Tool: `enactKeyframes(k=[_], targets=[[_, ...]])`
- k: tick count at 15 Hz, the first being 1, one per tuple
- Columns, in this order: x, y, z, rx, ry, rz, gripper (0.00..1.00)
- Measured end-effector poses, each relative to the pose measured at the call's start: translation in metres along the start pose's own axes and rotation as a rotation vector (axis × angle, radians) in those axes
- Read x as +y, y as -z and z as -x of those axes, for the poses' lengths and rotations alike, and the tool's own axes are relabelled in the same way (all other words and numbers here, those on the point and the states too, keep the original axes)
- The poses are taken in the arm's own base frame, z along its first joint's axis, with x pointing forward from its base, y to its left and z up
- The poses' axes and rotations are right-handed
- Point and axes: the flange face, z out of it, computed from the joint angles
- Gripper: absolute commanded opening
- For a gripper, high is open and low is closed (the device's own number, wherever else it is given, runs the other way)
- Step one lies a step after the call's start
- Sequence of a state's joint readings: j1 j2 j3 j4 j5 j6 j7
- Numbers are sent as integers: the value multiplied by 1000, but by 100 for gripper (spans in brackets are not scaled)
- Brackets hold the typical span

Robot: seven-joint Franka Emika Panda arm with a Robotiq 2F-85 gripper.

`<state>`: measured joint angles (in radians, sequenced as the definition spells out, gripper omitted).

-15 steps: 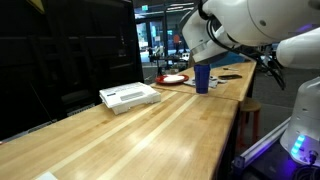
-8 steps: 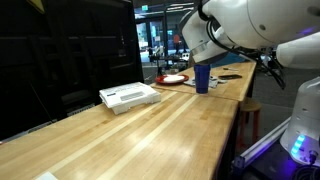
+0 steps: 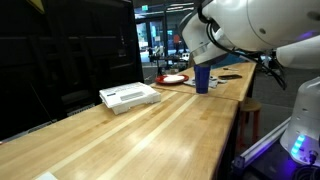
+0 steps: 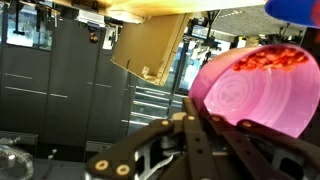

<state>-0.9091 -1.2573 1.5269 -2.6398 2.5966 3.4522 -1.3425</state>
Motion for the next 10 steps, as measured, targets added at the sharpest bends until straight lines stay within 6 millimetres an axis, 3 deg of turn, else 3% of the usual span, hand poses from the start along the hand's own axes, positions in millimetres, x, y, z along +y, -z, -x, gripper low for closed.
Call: enactKeyframes(k=[10], targets=[[-4,3,9,40,62,6,1]])
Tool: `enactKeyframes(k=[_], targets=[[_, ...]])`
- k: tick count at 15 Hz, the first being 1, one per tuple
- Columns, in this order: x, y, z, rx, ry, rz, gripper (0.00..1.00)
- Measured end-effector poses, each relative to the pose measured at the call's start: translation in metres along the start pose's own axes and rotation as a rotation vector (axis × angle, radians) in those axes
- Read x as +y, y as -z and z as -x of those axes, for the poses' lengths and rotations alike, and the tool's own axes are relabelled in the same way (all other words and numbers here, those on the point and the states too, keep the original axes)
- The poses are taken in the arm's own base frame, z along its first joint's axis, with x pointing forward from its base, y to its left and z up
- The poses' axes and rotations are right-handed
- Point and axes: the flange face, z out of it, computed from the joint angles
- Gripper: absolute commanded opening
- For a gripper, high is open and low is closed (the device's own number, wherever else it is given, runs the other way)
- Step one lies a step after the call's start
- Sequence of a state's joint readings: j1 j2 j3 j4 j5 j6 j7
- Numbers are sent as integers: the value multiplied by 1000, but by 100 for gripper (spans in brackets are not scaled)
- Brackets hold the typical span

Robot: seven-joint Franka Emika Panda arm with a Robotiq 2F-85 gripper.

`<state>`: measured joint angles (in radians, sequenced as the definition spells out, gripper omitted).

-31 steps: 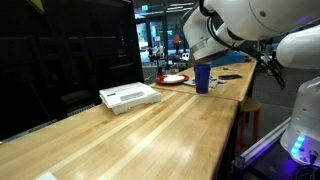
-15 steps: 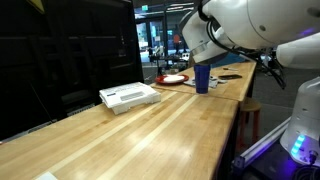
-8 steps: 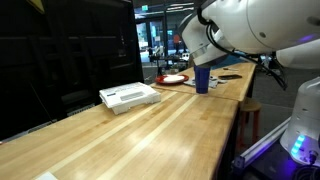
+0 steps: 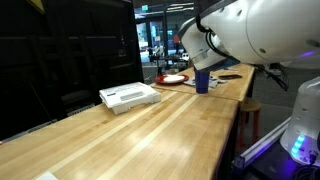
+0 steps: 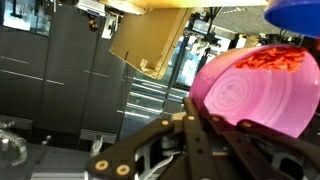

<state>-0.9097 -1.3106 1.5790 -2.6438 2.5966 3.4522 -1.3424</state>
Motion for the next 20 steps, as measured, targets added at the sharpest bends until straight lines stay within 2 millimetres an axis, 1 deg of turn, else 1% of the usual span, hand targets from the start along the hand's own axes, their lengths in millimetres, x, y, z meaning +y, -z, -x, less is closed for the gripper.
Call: enactKeyframes(k=[20], targets=[[7,-7,9,23,94,50,1]])
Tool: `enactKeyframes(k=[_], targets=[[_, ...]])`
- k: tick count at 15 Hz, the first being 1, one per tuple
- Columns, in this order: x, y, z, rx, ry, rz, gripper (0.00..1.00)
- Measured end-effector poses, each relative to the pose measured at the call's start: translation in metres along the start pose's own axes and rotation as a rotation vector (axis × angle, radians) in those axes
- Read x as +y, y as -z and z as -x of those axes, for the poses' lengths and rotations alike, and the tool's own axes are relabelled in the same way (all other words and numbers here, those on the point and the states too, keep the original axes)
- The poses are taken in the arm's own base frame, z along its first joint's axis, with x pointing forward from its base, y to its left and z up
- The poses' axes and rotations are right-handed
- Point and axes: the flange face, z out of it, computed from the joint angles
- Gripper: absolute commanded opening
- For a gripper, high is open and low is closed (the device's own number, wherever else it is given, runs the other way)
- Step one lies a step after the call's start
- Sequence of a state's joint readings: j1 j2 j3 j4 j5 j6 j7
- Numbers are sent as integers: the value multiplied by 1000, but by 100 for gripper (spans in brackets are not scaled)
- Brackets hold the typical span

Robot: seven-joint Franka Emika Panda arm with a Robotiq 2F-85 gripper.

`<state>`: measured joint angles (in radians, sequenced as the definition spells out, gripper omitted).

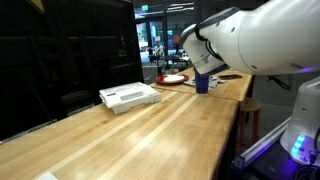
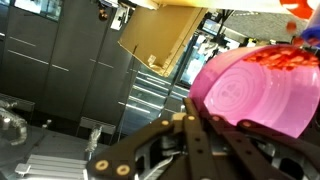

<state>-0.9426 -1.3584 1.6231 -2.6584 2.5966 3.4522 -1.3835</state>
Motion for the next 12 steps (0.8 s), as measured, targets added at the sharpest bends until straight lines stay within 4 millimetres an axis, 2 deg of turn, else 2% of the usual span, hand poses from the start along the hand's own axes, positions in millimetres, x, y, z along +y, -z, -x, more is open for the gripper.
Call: enactKeyframes(k=[12], targets=[[2,-6,4,10,144,32,1]])
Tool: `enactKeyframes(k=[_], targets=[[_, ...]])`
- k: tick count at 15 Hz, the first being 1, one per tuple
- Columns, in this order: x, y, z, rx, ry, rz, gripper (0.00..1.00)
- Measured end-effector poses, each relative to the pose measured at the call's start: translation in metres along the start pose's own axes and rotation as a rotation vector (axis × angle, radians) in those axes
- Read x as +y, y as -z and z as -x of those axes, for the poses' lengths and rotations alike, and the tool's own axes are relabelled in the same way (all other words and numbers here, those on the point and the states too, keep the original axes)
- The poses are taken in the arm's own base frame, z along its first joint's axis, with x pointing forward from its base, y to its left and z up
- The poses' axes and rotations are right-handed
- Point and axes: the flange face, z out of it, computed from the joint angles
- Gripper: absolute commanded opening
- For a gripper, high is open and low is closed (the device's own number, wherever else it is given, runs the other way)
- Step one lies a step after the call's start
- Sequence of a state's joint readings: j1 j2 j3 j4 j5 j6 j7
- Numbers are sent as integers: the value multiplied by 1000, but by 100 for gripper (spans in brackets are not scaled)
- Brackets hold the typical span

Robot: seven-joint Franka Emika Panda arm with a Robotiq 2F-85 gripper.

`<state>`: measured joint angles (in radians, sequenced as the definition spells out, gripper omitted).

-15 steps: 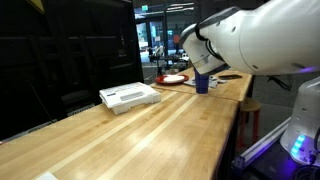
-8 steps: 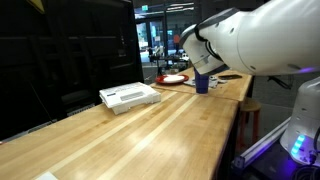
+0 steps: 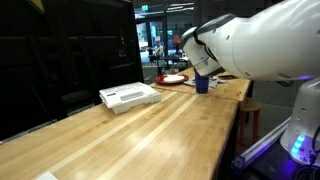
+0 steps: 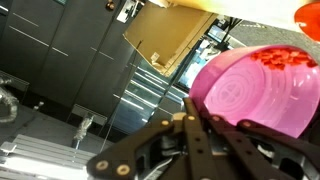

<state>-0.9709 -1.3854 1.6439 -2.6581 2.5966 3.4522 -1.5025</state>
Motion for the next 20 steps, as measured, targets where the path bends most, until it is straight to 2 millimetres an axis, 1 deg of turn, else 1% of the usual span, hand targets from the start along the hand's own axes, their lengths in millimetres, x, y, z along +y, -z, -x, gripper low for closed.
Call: enactKeyframes(k=[7,10,13,16,19,20], targets=[[-1,0,-1,1,70,-1,1],[-3,1,-5,5,49,-9,1],[-3,6,-12,10,-36,-34,1],[0,15,-18,18,-170,-59,1],[1,26,-17,25,-340,-91,1],[0,30,-14,21,-403,-103,1]])
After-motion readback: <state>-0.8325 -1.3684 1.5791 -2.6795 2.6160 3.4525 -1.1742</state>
